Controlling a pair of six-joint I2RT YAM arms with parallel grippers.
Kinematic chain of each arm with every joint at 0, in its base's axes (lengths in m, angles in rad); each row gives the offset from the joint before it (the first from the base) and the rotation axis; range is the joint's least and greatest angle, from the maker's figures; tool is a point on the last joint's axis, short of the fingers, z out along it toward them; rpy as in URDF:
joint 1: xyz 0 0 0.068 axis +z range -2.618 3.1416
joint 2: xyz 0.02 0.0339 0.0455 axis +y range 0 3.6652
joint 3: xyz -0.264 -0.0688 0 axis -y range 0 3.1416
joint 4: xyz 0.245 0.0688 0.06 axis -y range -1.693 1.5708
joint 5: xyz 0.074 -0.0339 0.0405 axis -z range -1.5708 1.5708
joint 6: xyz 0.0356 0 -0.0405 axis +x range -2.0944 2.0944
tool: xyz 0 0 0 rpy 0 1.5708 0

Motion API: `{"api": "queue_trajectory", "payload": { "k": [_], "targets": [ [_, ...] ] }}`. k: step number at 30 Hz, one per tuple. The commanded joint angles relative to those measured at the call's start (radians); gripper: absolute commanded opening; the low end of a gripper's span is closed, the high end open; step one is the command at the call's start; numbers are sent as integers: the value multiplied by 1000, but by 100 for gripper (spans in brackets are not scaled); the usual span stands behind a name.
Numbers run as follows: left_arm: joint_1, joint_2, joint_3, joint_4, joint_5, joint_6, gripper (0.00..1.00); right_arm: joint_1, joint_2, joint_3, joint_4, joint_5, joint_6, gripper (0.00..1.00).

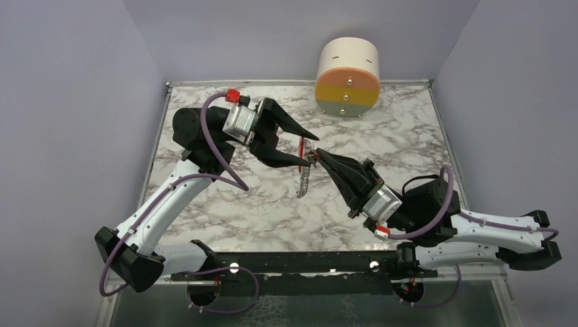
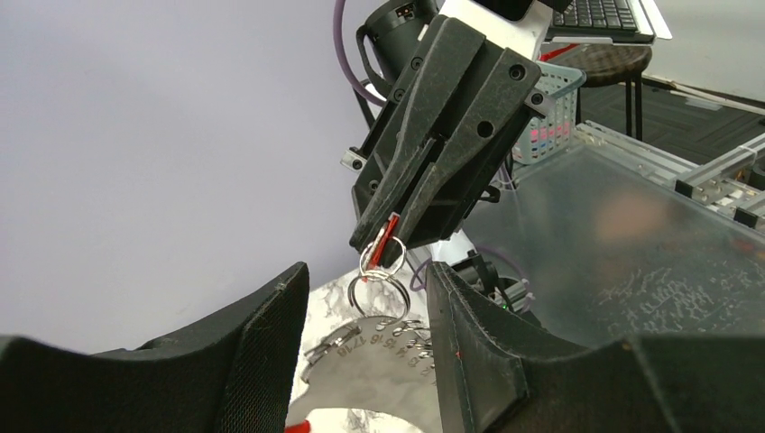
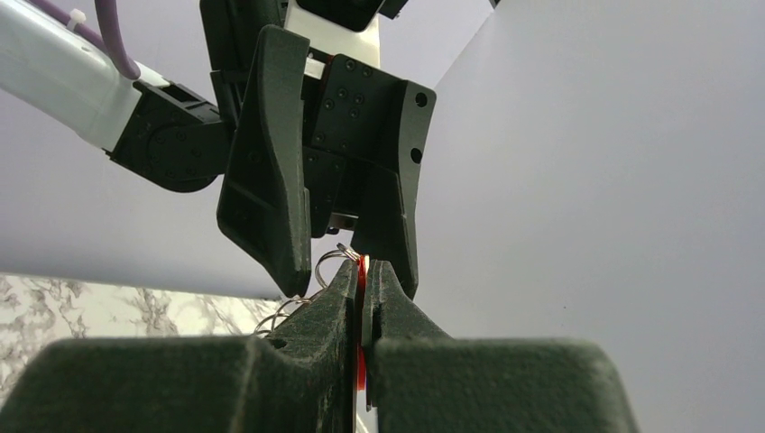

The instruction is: Remove the keys from the keyring

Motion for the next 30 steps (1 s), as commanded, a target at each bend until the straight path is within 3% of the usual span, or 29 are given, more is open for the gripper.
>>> {"api": "queue_trajectory", "payload": {
  "k": [1,11,17,30],
  "targets": [
    [-7,-25,5,8,21,7,52,5,3,20,51,-13,-4,1],
    [-15,-11,4,8,42,9,51,4,0,25,53,-19,-7,1],
    [-15,2,11,8,59,6,46,4,-1,24,59,-16,-15,2],
    [-17,20,13,8,66,8,47,4,-9,21,65,-13,-24,1]
  ]
}}
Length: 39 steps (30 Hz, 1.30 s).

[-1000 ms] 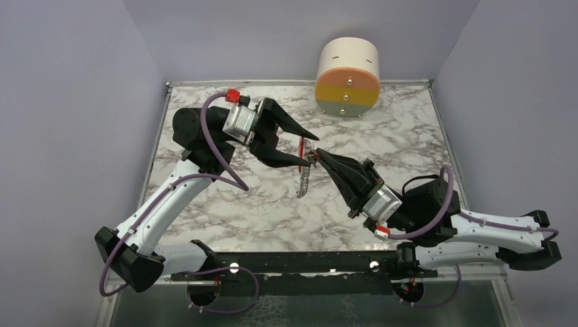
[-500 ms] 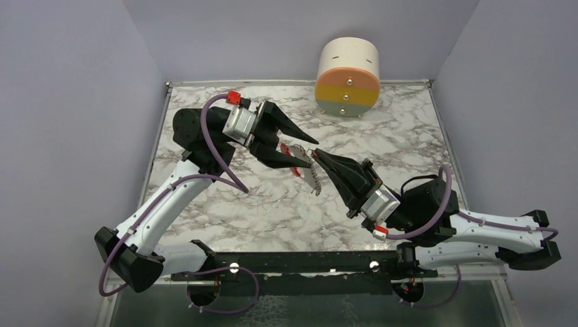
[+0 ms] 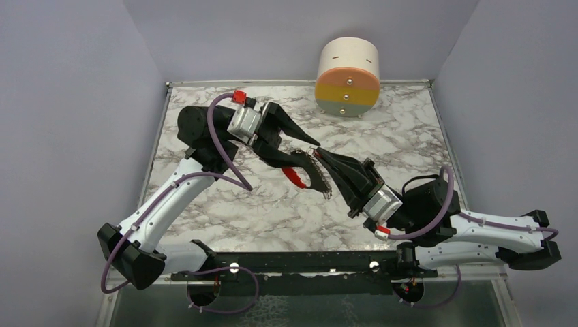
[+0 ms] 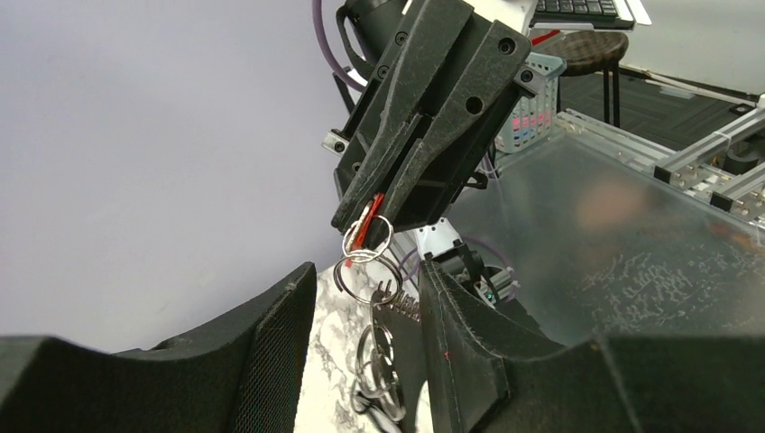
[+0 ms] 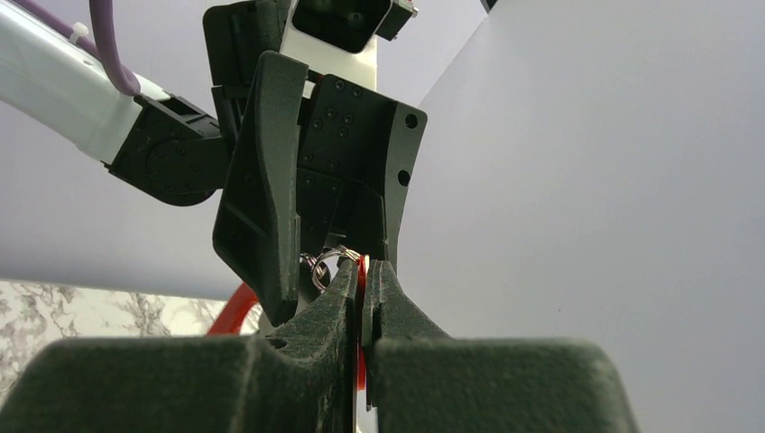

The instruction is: Remove the keys from the keyring

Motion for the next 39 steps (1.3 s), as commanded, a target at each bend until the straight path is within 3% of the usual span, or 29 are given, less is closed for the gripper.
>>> {"api": "queue_trajectory", "payload": {
  "k": [1,33,39],
  "targets": [
    [-4,3,13,8,26,8,47,4,-20,20,49,-12,-14,2],
    [-4,-16,17,8,-21,34,44,4,-5,28,22,-17,-7,2],
    [-4,-15,22,7,-20,39,38,4,-6,27,21,-17,-5,1]
  ]
}}
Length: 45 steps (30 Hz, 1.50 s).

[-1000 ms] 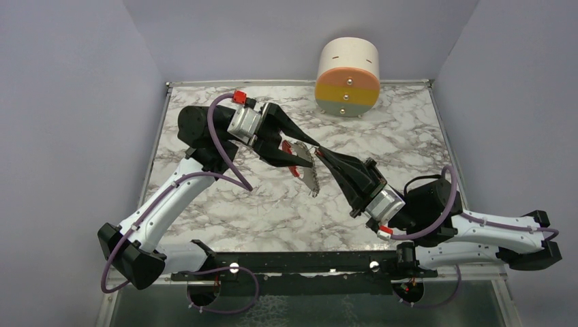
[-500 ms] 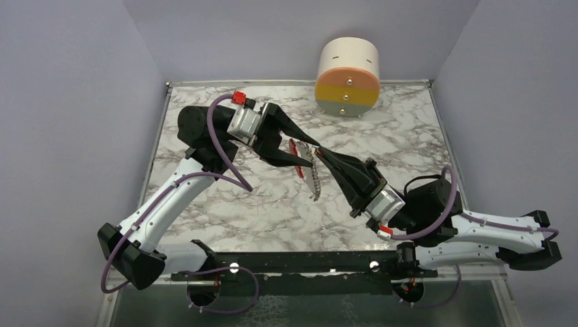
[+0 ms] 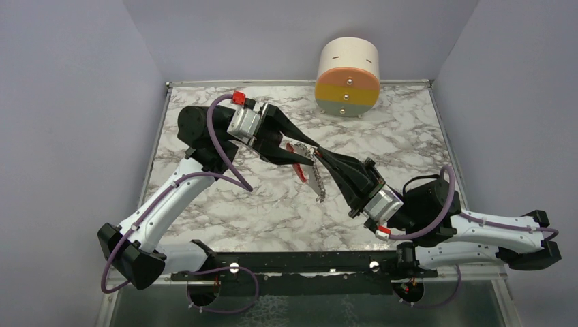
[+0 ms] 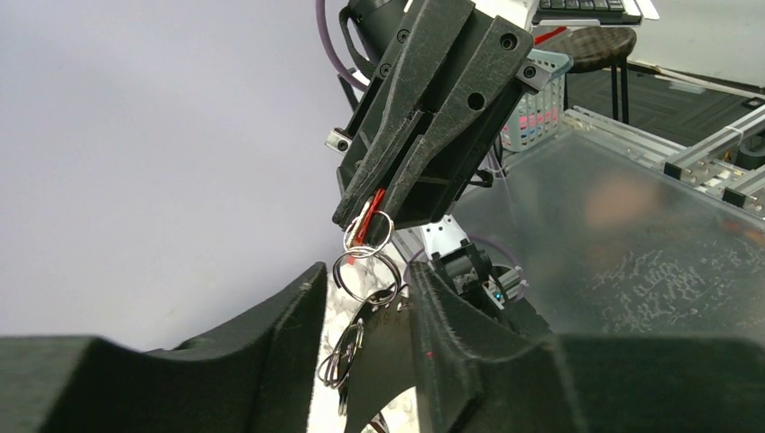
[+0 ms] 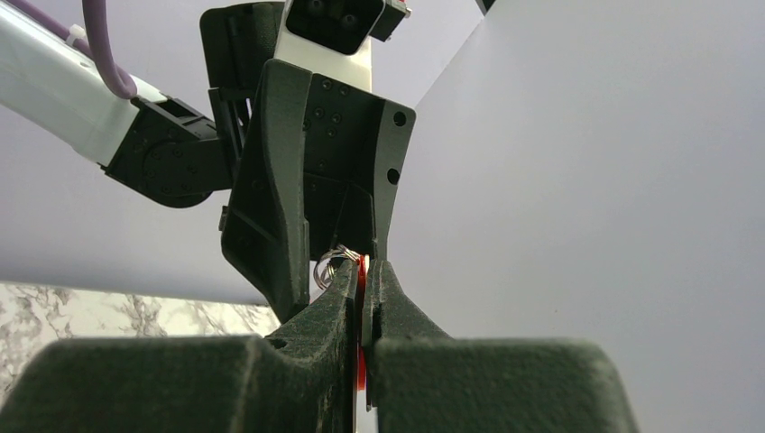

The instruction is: Remove the keys from the keyring

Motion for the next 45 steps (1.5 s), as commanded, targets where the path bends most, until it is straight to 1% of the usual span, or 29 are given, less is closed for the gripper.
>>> {"api": "queue_trajectory", "payload": {
  "k": [1,3,6,8,14,28,37,45],
  "targets": [
    [-4,-19,23,8,-18,17,36,4,-3,27,16,-16,0,2],
    [-4,-17,24,8,-16,17,34,4,-4,27,16,-17,1,1],
    [-3,-17,24,8,-11,17,34,4,0,29,16,-16,-1,1],
    [-3,-20,24,8,-8,16,35,4,-1,29,16,-16,0,2],
    [-4,-34,17,8,2,21,42,5,-1,30,16,-14,-2,1],
    [-14,-44,16,7,28,23,43,5,1,34,15,-34,7,1],
    [-26,-31,21,6,43,25,42,4,-1,34,15,-34,10,2],
    [-31,-30,18,6,55,26,36,4,-16,27,20,-35,11,1]
  ]
}}
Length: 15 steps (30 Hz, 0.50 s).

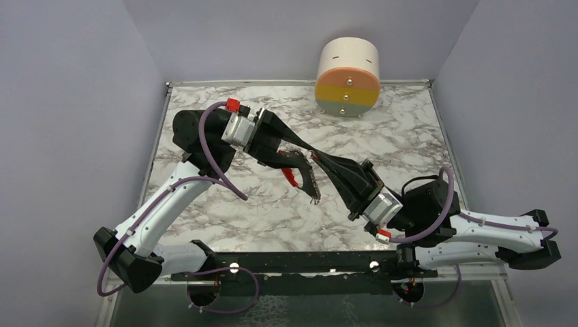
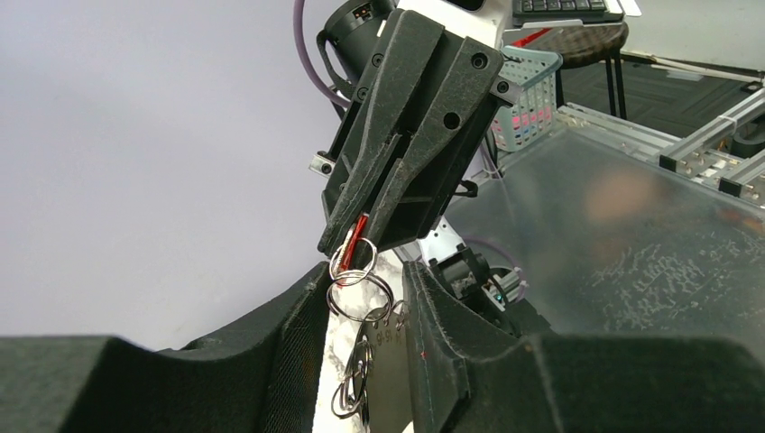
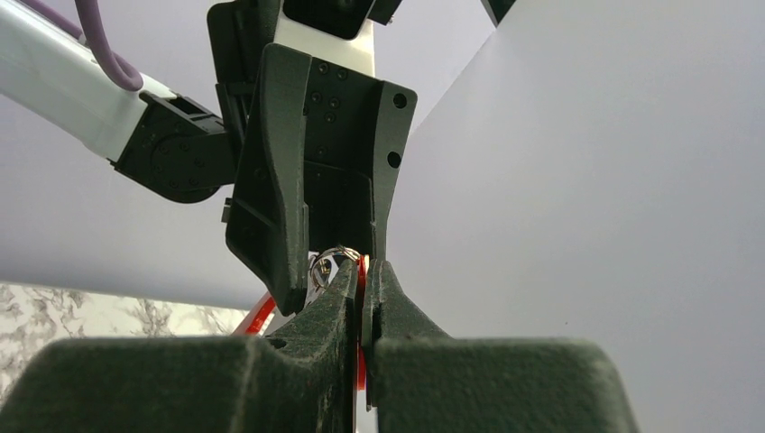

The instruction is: Remove the keys from the keyring

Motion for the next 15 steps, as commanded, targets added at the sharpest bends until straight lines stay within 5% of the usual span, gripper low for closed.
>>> {"api": "queue_trajectory", "payload": {
  "k": [1,15],
  "targets": [
    [-11,-1,18,7,45,6,36,4,-20,27,21,-14,8,1],
    [-12,-14,15,6,60,15,21,4,-17,23,31,-7,4,1]
  ]
}}
